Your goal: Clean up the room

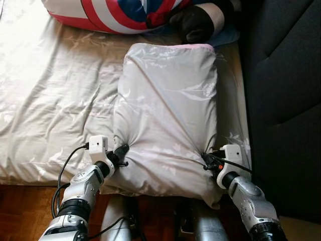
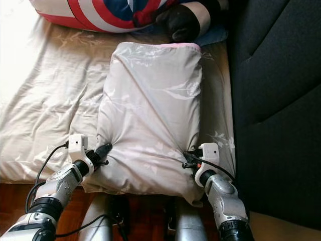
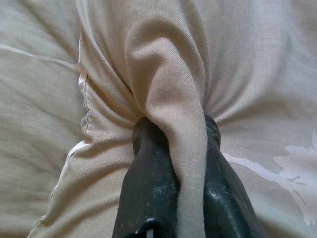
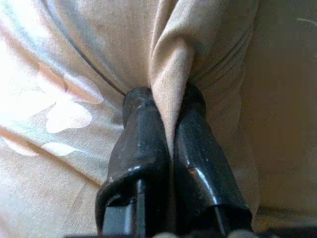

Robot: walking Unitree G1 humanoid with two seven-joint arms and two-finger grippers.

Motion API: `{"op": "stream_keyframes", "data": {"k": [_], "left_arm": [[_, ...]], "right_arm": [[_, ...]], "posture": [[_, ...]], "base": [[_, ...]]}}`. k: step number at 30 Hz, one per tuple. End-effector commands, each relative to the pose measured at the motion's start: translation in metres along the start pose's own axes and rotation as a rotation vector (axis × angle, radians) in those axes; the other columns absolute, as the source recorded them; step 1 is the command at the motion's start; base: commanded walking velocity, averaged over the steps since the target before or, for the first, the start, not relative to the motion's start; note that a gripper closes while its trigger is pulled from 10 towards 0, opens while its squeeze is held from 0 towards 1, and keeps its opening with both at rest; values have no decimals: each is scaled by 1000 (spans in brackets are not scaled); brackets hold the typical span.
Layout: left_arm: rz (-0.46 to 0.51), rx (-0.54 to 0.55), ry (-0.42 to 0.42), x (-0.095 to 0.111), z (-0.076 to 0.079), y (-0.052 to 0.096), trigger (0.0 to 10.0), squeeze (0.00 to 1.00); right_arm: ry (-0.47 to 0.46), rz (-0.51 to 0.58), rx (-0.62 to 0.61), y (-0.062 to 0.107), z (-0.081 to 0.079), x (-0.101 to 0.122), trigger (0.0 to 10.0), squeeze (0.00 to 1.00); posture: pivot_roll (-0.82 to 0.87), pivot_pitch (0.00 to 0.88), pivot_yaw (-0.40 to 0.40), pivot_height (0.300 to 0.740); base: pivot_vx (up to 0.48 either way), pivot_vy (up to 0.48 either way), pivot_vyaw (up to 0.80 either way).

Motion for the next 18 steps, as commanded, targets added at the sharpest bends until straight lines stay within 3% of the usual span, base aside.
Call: {"op": "stream_keyframes", "data": {"k": [1, 6, 7, 8, 9, 10, 12, 18], "left_arm": [[-92, -3, 26, -31, 1, 2, 0, 0], [-79, -6, 22, -34, 4, 1, 0, 0], [-69, -15, 6, -33, 5, 1, 0, 0], [-37, -15, -14, -31, 7, 1, 2980, 0], [-15, -19, -32, -31, 9, 1, 10000, 0], [9, -31, -76, -30, 12, 2, 10000, 0], [40, -29, -76, -30, 12, 4, 10000, 0], [116, 31, -6, -22, 5, 6, 10000, 0]], "right_arm": [[-69, -147, 11, 6, -16, -45, 0, 0], [-56, -99, -41, 9, -13, -42, 0, 0], [-46, -85, -53, 9, -11, -40, 1725, 0], [-39, -60, -77, 10, -7, -36, 10000, 0], [-37, -38, -104, 10, -4, -33, 10000, 0], [-24, 10, -144, 10, 2, -26, 10000, 0], [-32, 53, -174, 12, 6, -20, 10000, 0], [-79, 101, -229, 12, 12, -15, 10000, 0]], "posture": [[-52, 306, -26, 651], [-53, 253, -19, 651], [-53, 253, -19, 651], [-50, 240, -16, 651], [-51, 230, -14, 651], [-53, 224, -13, 651], [-55, 206, -10, 651], [-47, 196, -10, 661]], "base": [[0, 0, 0], [0, 0, 0], [0, 0, 0], [0, 0, 0], [0, 0, 0], [0, 0, 0], [0, 0, 0], [0, 0, 0]]}}
Point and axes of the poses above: a point about 5 cm out from each wrist's last joint towards the gripper, its own y axis pointing back from the gripper into the wrist, its own x axis along the axis of the wrist's last joint, z = x × y, the point moved 1 cm from there along -y, pointing out of the wrist towards the gripper, and after that the axes turned 15 degrees about y, right-handed, at the moved point
